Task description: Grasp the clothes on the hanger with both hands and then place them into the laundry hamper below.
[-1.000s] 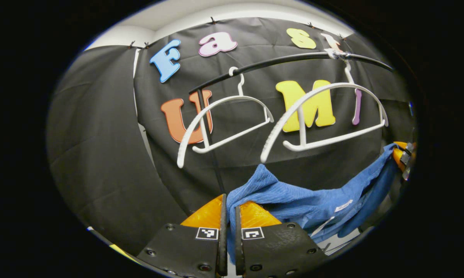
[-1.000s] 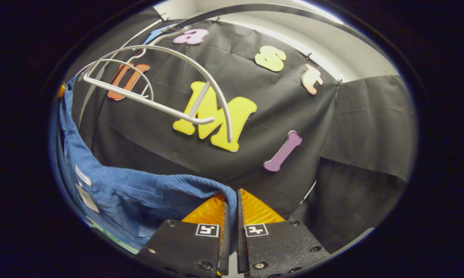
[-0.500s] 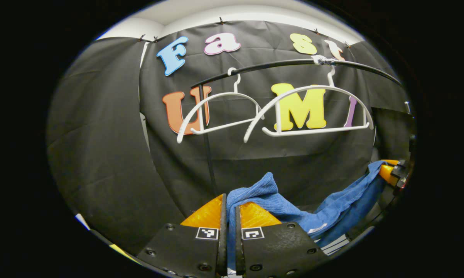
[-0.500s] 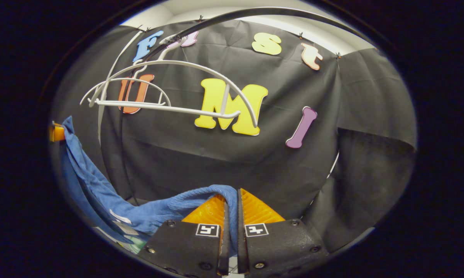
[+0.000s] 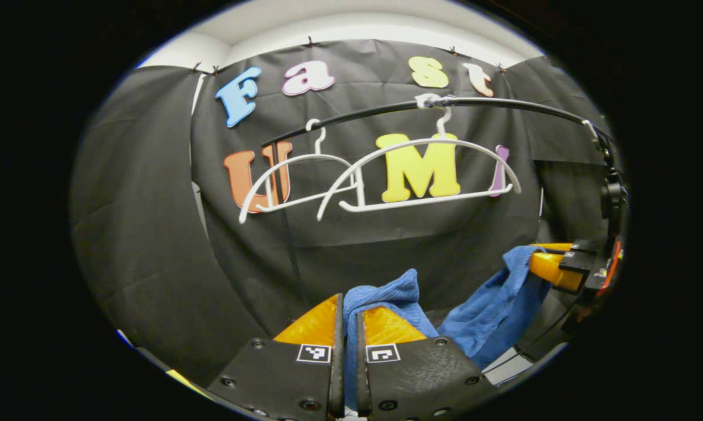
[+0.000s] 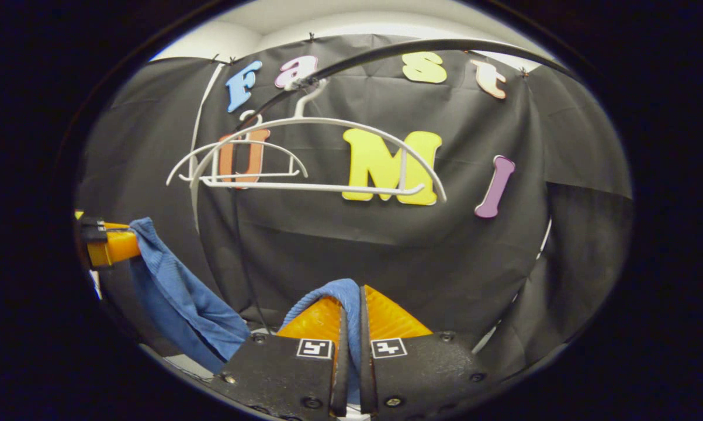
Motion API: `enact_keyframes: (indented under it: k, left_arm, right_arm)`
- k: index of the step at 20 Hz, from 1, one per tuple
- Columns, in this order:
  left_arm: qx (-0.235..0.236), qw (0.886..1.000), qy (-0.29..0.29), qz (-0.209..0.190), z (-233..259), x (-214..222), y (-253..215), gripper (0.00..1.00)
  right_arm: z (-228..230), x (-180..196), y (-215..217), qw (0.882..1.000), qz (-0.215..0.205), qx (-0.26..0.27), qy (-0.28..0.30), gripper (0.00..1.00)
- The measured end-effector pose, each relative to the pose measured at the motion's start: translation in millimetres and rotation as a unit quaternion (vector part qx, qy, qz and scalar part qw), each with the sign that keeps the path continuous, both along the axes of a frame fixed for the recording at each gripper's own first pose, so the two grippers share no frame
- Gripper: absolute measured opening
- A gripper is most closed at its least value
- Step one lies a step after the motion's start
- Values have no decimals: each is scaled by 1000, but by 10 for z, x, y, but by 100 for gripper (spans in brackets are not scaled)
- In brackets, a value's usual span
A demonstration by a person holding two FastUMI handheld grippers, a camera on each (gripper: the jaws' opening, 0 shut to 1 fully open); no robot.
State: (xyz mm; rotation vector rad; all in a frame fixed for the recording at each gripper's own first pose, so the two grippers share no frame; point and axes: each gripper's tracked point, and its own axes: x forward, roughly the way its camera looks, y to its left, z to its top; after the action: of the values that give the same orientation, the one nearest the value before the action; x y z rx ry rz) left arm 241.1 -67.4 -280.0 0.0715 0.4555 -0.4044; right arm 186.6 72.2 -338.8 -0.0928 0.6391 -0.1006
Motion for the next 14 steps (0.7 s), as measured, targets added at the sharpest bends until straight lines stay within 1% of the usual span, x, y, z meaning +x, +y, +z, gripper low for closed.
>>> enact_keyframes:
  k: [1,3,5,6,7,9,10,11,13,14]
  left_arm:
    - [-5,1000,0,-7,27,-26,-66,12]
    - [-16,1000,-1,-21,88,-84,-191,12]
    - [-25,999,-2,-29,130,-121,-296,12]
    - [-30,999,-2,-32,150,-132,-343,7]
    - [-36,999,-1,-36,155,-147,-402,12]
    - [-43,998,4,-41,154,-152,-491,12]
    - [-46,998,5,-42,152,-152,-530,8]
    - [-51,998,9,-43,139,-159,-565,12]
    - [-61,997,17,-38,69,-182,-629,12]
    - [-63,997,25,-37,1,-202,-666,8]
  right_arm:
    - [10,-14,93,1000,9,12,0,11]
    - [23,0,265,999,28,36,3,11]
    - [40,24,383,998,42,46,3,11]
    - [35,37,390,998,43,42,6,11]
    - [14,33,436,998,46,47,9,11]
    - [-7,54,515,997,51,61,12,11]
    - [-14,70,549,996,55,67,13,11]
    - [-25,67,585,995,59,73,14,11]
    - [-100,73,638,994,65,81,20,11]
    - [-173,77,639,994,67,84,26,11]
